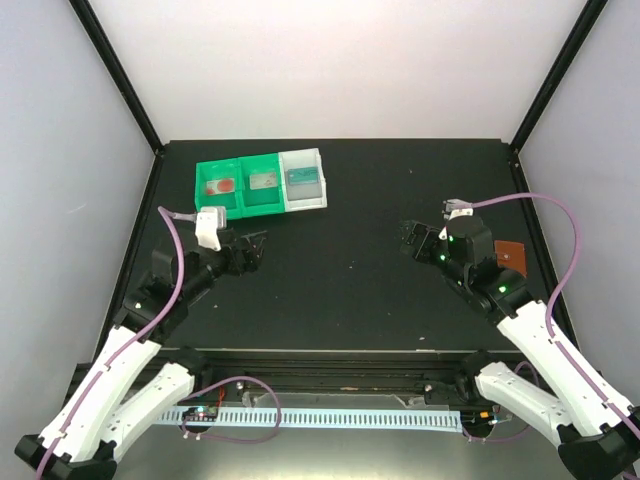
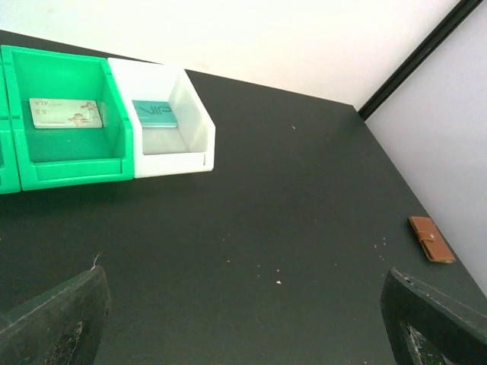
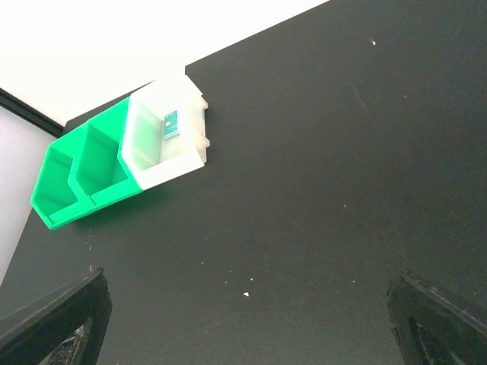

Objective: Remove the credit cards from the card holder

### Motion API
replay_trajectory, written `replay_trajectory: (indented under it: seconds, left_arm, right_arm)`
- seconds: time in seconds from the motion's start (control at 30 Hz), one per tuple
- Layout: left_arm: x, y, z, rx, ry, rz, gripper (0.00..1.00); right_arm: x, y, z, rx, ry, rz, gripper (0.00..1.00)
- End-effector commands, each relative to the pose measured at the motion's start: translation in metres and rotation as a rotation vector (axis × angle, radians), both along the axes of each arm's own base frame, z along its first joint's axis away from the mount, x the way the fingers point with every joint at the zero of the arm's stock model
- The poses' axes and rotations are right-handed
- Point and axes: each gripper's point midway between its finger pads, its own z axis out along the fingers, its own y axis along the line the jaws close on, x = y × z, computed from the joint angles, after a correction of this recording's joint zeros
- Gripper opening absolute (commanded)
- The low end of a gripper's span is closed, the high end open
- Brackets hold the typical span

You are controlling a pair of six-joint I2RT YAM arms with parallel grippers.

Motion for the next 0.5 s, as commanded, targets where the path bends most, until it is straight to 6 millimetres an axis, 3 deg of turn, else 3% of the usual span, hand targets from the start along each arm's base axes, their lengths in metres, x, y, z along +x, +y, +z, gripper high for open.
replay_trajectory:
  seconds: [0.0, 0.17, 0.47]
  left_arm:
    - [0.005, 0.006, 0.01, 0.025, -0.038, 0.028, 0.99]
    - [0.007, 0.005, 0.007, 0.054, -0.03, 0.017, 0.99]
    - [0.012, 0.005, -0.016, 0.128, 0.027, 0.009, 0.99]
  right_arm:
    - [0.002, -0.001, 0.008, 0.0, -0.022, -0.001, 1.0]
    - [0.005, -0.011, 0.008, -0.039, -0.042, -0.045, 1.0]
    - [0.03, -0.048, -0.025, -0.31, 0.073, -0.225, 1.0]
